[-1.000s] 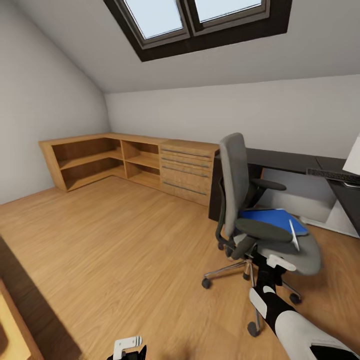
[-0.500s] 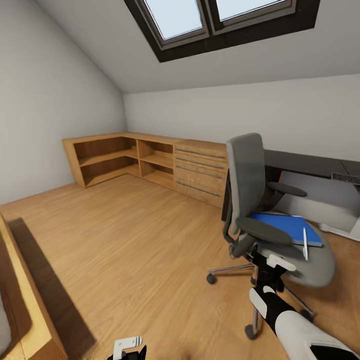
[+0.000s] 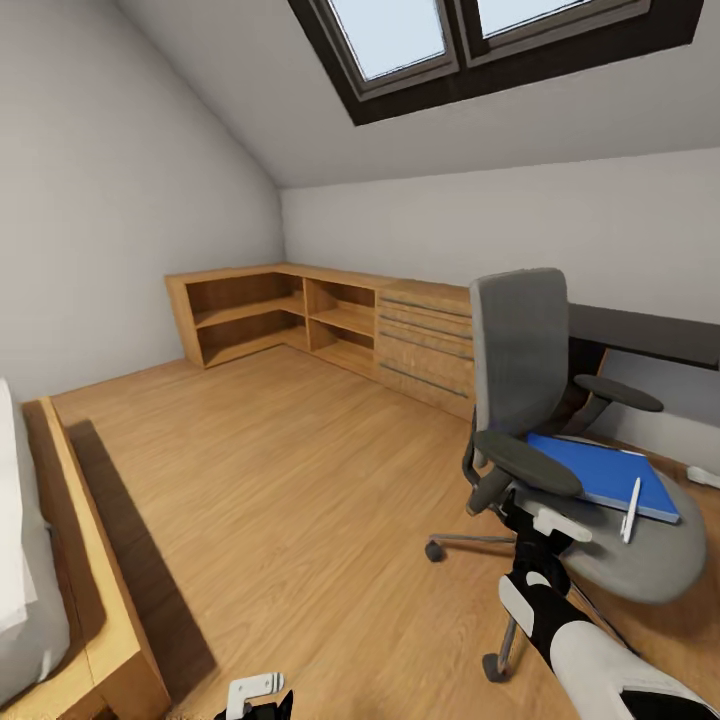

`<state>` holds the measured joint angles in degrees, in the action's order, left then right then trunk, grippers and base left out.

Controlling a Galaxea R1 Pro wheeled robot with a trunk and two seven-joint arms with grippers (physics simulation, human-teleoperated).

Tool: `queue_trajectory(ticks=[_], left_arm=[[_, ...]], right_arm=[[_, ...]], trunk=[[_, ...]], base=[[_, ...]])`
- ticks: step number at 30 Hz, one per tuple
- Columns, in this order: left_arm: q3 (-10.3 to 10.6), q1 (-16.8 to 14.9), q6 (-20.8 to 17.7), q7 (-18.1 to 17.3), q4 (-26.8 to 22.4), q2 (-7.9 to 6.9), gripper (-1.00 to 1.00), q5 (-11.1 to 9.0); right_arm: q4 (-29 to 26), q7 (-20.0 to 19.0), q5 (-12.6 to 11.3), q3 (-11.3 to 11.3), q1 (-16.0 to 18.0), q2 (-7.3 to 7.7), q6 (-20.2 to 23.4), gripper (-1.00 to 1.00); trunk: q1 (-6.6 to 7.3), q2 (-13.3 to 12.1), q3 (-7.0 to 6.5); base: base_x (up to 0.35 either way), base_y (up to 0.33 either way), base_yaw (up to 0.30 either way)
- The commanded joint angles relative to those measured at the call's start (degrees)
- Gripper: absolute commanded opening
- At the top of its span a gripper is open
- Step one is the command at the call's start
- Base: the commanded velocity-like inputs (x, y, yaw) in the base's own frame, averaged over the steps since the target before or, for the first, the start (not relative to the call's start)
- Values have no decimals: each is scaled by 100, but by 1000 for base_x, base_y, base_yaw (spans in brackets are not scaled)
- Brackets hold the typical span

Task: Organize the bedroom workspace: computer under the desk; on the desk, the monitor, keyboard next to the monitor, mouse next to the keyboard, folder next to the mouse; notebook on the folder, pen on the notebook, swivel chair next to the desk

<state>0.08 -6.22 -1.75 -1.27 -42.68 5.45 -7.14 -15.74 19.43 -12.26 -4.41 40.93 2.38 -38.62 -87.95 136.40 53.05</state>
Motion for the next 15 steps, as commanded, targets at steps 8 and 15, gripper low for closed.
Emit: queue_trajectory(ticks=[8,15], left_arm=[[1,-2,-18,-13,-4,6,100,-58],[1,-2,-18,-13,-4,8,100,-60]], right_arm=[[1,-9,5,2,2,-1,-14,100],[1,-9,5,2,0,-1,-14,100]], trunk=[[1,2,5],[1,2,5]], base=[[0,0,199],[0,0,199]])
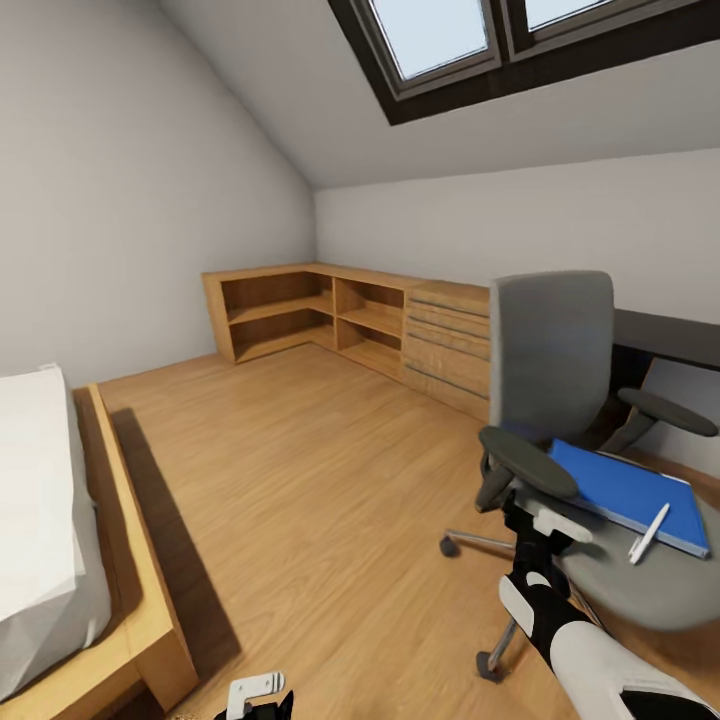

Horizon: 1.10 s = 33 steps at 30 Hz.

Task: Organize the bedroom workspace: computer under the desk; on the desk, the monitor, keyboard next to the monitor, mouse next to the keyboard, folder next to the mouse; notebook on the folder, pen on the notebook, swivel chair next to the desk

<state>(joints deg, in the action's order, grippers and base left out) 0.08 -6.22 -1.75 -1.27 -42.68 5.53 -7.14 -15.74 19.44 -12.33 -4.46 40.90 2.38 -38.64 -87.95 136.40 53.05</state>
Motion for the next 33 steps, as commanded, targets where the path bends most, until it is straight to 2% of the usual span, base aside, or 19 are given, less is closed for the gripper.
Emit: queue_trajectory(ticks=[1,15,33], left_arm=[[1,-2,-18,-13,-3,1,100,-59],[1,-2,-17,-13,-3,1,100,-60],[1,-2,-17,-13,-3,1,100,-60]], right_arm=[[0,-10,11,7,4,-1,-12,100],[1,-10,10,7,5,-2,-12,100],[0,-10,11,6,-1,-2,-17,100]], trunk=[[1,2,5],[1,2,5],[1,2,5]], base=[[0,0,199],[0,0,194],[-93,0,11]])
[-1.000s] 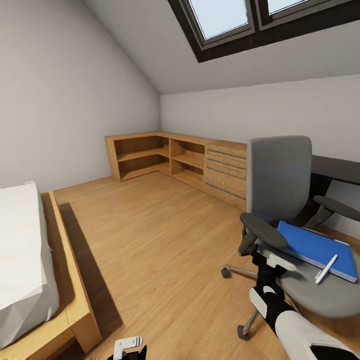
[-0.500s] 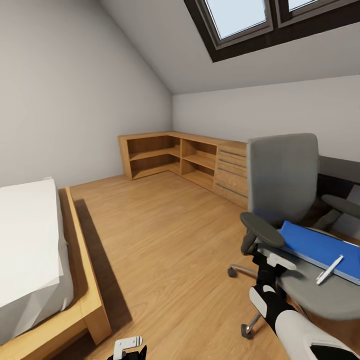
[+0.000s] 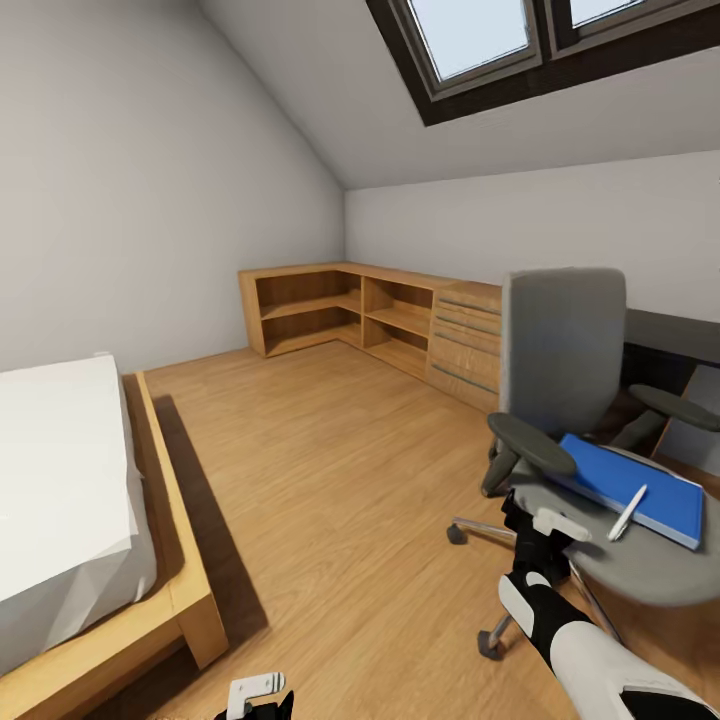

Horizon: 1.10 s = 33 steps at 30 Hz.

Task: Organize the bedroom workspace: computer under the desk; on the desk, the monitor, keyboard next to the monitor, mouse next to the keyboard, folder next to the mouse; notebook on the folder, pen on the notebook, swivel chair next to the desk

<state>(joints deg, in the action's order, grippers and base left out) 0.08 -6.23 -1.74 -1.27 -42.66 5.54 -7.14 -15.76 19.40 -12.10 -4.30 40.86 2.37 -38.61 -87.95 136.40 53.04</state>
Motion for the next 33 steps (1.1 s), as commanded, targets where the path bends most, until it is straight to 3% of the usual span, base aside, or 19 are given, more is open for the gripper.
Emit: queue_trajectory(ticks=[1,21,33], left_arm=[[1,-1,-19,-13,-5,0,100,-60],[1,-1,-17,-13,-5,0,100,-60],[1,-2,-20,-13,-5,0,100,-60]], right_arm=[[3,-7,-11,-10,6,-1,-22,100],[10,-7,6,-10,7,-8,-22,100],[27,-21,10,-10,6,-9,-19,100]], trunk=[[1,2,6],[1,2,6],[1,2,6]], base=[[-9,0,0],[-3,0,0],[-209,0,0]])
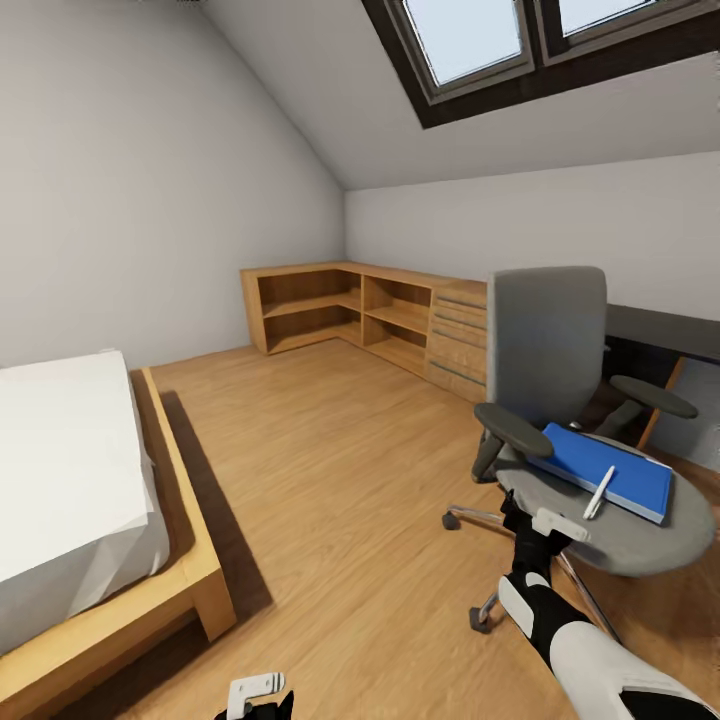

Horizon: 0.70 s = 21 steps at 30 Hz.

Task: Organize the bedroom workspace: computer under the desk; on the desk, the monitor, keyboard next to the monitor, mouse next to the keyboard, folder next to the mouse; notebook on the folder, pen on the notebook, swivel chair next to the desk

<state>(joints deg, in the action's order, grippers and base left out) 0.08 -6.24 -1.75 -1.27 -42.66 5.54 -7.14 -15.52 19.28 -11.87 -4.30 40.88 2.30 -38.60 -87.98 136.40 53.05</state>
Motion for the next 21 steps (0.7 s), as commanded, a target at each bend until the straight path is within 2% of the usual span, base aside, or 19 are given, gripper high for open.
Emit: queue_trajectory(ticks=[1,10,16,21], left_arm=[[1,-1,-18,-13,-5,0,100,-60],[1,0,-18,-13,-5,0,100,-60],[1,0,-17,-13,-5,0,100,-60],[1,0,-18,-13,-5,0,100,-60]], right_arm=[[5,-11,-11,-10,2,-4,-19,100],[14,-20,-8,-10,2,-36,-18,100],[18,-26,-8,-10,6,-51,-17,100],[17,-29,-8,-10,3,-53,-17,100]], trunk=[[4,2,5],[4,2,5],[4,2,2],[4,2,-21]], base=[[-259,0,0],[-220,0,0],[-39,0,-17],[-7,0,-124]])
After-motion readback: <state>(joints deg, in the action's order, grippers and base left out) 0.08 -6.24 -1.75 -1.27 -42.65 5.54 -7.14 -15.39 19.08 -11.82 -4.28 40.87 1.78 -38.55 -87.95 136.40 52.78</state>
